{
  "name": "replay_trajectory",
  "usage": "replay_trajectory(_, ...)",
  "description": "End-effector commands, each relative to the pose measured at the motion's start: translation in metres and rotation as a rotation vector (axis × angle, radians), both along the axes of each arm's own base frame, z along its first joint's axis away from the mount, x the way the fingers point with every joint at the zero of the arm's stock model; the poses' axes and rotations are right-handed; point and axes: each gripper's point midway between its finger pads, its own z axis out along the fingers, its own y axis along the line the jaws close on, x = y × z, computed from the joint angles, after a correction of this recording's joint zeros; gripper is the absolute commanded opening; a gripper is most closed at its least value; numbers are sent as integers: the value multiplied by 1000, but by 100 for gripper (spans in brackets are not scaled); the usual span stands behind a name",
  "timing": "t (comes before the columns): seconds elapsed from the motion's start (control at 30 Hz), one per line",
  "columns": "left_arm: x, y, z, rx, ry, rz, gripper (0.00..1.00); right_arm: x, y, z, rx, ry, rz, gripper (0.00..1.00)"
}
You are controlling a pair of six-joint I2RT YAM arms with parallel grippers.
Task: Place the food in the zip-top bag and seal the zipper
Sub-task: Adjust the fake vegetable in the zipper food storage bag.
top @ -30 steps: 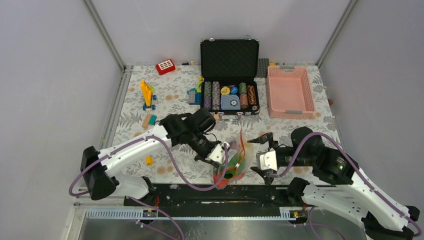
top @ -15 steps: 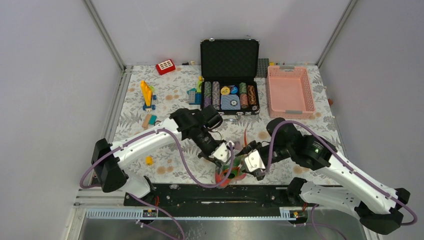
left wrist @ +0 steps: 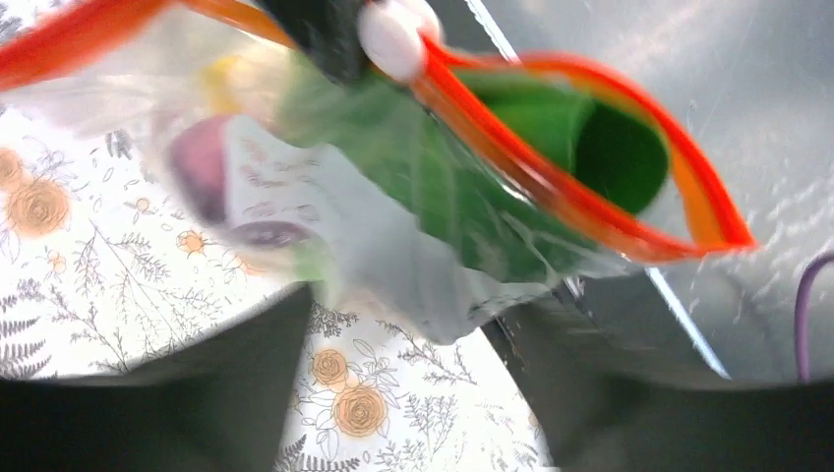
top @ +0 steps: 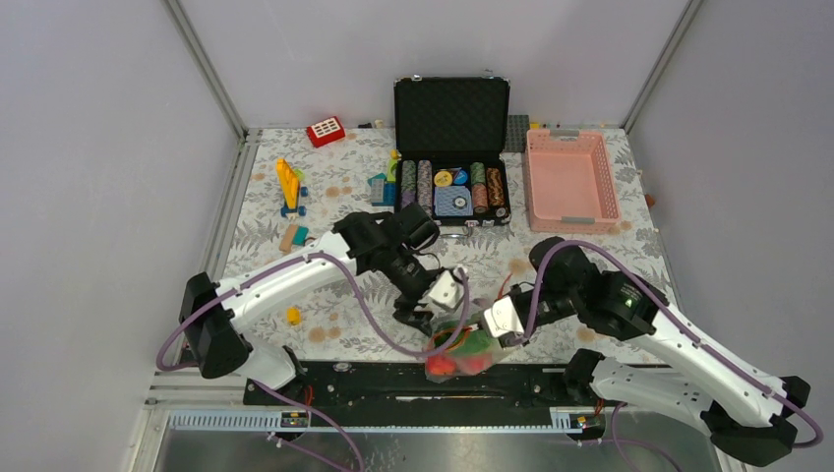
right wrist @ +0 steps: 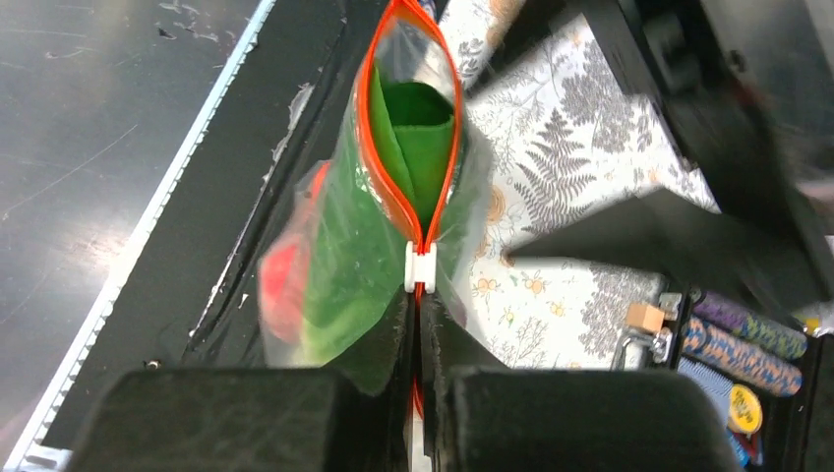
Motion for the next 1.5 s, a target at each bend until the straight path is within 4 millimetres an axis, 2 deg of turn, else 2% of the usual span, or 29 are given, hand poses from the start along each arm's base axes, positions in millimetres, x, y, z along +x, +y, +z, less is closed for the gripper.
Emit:
replay_trajectory(0.0,21,-28,46,-159,-19,190,97,13,6,7,66,2,-110,0)
replay_trajectory(0.03,29,-30,46,-166,-18,274,99,18,7,9,88,-4,-144,0)
replay_trajectory(0.07,62,-27,39,-179,-9,626,99,32,7,8,145,-13,-258,0)
replay_trajectory(0.1,75,-23,42,-210,-11,744,99,36,6,7,162,-11,-297,0)
replay_trajectory(0.13,87,-17,52,-265,-7,866,99,41,5,9,182,-14,-334,0)
replay_trajectory(0.27,117,24,52,-312,88,1302,99,61,1,11,237,0,-496,0)
replay_trajectory(0.37,124,47,54,-339,179,1476,99,74,1,19,293,-13,-569,0)
replay_trajectory(0.53,127,73,76,-415,258,1613,99,72,4,26,309,-6,-559,0)
replay_trajectory(0.7,123,89,105,-530,298,1643,99,79,5,37,358,-7,-594,0)
replay_trajectory(0.83,107,77,124,-586,341,1505,99,77,6,41,361,-3,-584,0)
replay_trajectory(0.97,91,63,128,-569,363,1377,99,81,7,40,356,5,-603,0)
replay_trajectory(1.13,67,34,116,-425,432,1195,99,84,8,43,359,7,-621,0)
replay_trajectory(1.37,67,8,93,-275,486,1144,99,83,10,40,351,15,-610,0)
replay_trajectory(1.47,74,3,83,-239,484,1168,99,81,10,40,351,16,-601,0)
